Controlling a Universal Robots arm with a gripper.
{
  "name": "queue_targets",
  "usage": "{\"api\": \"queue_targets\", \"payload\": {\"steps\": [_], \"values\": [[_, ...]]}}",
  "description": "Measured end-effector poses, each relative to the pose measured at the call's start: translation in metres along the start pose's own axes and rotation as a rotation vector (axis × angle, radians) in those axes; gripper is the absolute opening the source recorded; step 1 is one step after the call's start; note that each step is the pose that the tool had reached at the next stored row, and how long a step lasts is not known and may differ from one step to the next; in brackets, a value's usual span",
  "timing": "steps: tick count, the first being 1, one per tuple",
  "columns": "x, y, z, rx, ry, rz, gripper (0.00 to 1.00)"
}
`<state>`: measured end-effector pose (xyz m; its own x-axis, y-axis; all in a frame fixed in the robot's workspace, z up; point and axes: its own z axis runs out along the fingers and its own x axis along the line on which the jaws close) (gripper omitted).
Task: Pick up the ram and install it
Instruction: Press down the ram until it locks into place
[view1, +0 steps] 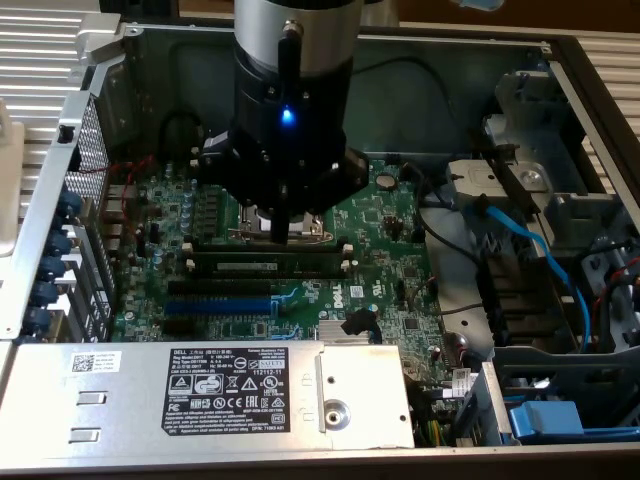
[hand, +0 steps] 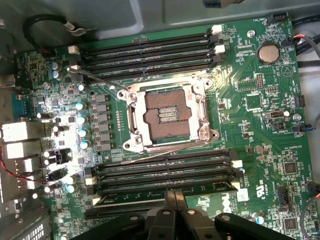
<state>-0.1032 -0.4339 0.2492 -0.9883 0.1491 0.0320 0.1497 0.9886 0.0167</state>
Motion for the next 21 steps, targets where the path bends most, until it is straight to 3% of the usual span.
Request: {"api": "queue_targets", "payload": {"steps": [6, 21], "values": [[-0.0005, -0.0033, 0.0, -0.0006, -0.0029, 0.0, 0.1], [-0.0044, -0.0055, -0.0004, -0.0014, -0.0028, 0.0, 0.1]]}}
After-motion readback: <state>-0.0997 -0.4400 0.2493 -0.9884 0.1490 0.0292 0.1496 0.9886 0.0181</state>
